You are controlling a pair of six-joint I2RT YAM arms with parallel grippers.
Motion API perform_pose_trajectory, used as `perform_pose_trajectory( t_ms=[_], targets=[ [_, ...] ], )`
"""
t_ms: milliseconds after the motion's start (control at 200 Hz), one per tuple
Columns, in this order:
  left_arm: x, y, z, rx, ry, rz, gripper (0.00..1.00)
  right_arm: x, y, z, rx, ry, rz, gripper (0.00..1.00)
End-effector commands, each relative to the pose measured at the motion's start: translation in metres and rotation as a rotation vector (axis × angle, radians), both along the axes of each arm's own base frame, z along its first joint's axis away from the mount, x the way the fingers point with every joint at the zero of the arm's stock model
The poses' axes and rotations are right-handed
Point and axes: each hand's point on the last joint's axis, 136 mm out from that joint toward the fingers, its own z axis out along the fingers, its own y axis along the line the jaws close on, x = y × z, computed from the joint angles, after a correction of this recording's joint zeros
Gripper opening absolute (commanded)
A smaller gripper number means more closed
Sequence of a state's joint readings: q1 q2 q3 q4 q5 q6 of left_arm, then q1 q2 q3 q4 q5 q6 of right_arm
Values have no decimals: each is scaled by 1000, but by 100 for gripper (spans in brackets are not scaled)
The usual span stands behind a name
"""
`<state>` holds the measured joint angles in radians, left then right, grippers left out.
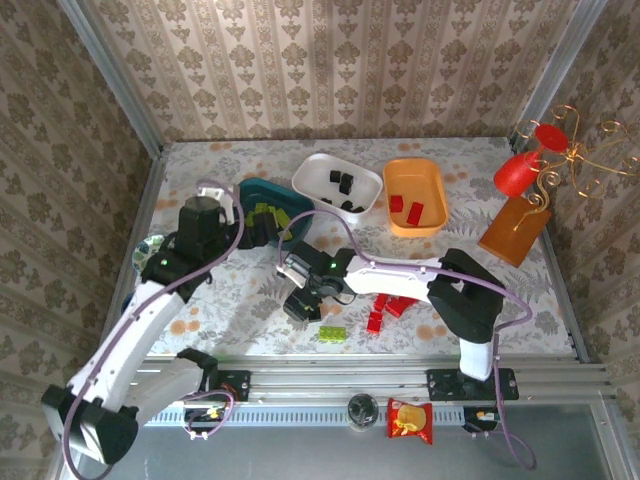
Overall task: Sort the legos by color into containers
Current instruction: Pick up the lego from the bottom-center of the table, then place the lego in the container.
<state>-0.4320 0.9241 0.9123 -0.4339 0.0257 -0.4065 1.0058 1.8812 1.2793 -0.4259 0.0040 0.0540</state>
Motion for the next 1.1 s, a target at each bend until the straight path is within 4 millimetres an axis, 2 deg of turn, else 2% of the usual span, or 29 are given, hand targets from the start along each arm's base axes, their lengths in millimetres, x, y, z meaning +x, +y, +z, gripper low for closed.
perform_pose_trajectory(
  t_ms=[0,110,260,495,680,880,990,1095],
  targets=[
    [-14,25,-11,8,42,82,100,5,-13,-13,-144,-60,55,91],
    [-18,33,-12,-11,44,100,100,9,-11,-19,-175,-68,78,89],
    [-19,33,-13,-19,53,96,100,11,-7,-28,-206,-72,104,82],
    [-19,31,-15,-28,51,80,100,22,-19,-37,-208,-44,44,52],
    [-21,29,-13,-47,26,69,100,38,-31,-30,-131,-19,-53,37],
    [-23,28,-27,-47,51,62,100,64,-52,3,68,21,-224,31],
    [-27,27,-45,-42,91,60,100,79,-52,43,183,-5,-271,29],
    [-35,23,-69,-67,147,51,100,96,-36,86,283,-54,-275,29]
  ],
)
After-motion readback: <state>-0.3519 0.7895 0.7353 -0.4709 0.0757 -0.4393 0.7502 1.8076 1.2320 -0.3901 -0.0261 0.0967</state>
